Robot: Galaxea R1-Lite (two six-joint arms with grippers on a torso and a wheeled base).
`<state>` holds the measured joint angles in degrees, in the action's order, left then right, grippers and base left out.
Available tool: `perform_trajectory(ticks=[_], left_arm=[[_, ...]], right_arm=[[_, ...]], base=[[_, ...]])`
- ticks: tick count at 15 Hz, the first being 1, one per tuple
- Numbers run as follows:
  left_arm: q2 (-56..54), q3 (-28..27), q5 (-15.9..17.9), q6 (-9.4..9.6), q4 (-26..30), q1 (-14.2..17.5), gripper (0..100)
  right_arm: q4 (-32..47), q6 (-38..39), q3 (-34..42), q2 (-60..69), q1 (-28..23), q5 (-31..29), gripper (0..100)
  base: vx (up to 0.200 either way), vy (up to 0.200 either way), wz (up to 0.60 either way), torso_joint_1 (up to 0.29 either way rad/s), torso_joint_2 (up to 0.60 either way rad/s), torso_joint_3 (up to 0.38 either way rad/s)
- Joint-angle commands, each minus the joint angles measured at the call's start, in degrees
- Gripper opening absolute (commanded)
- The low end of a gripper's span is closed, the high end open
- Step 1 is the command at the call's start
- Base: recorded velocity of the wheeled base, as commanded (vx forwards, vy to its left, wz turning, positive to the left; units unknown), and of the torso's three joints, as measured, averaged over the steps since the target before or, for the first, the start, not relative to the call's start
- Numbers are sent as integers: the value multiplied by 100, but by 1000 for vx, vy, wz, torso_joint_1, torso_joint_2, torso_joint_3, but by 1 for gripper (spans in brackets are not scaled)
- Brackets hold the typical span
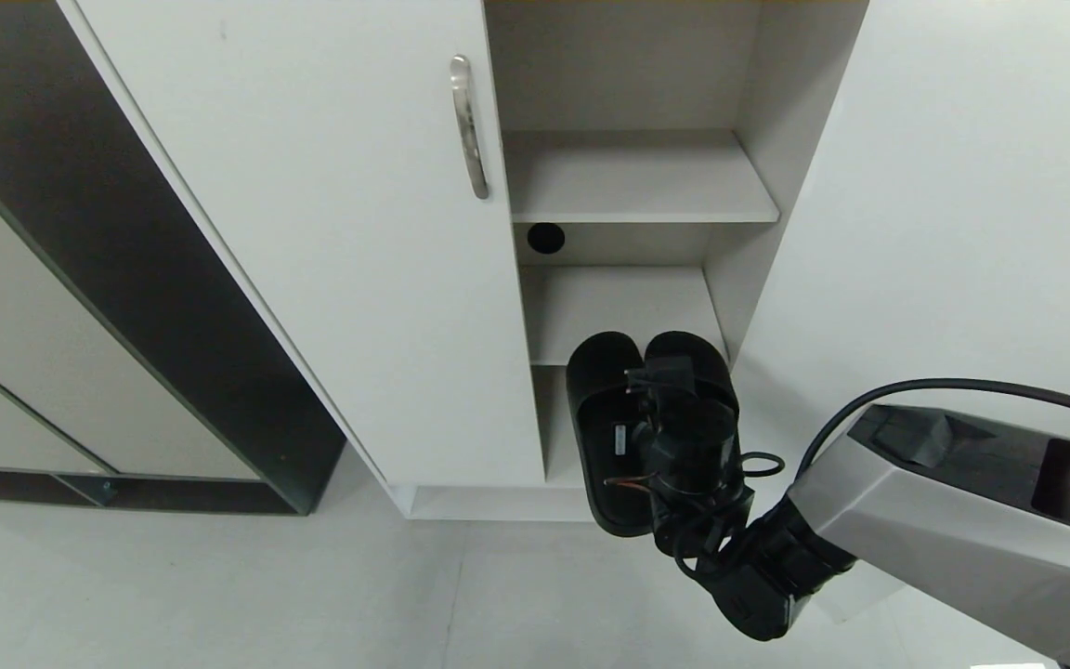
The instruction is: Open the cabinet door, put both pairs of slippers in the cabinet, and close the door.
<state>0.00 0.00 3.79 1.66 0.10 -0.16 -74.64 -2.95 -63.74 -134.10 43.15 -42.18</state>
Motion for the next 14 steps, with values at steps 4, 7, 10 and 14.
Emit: perform_trajectory(ticks=[4,7,10,14], left_arm=[[9,0,-1,-8,-1,-2,0],[9,0,-1,-8,-1,7,0],[9,0,-1,-8,-1,7,0],[9,0,-1,-16,-1,-2,0]], right_arm=[[20,5,-15,-20,-18,-1,0],[46,-4,-24,-99,-44,-1,0],[46,-4,-24,-134,-44,-1,0],[143,-4,-323,-266,-132,26,0]], base=[[200,0,0,-2,4,2],[200,0,0,6,4,4],[133,0,0,2,2,-2],[0,0,0,0,0,0]])
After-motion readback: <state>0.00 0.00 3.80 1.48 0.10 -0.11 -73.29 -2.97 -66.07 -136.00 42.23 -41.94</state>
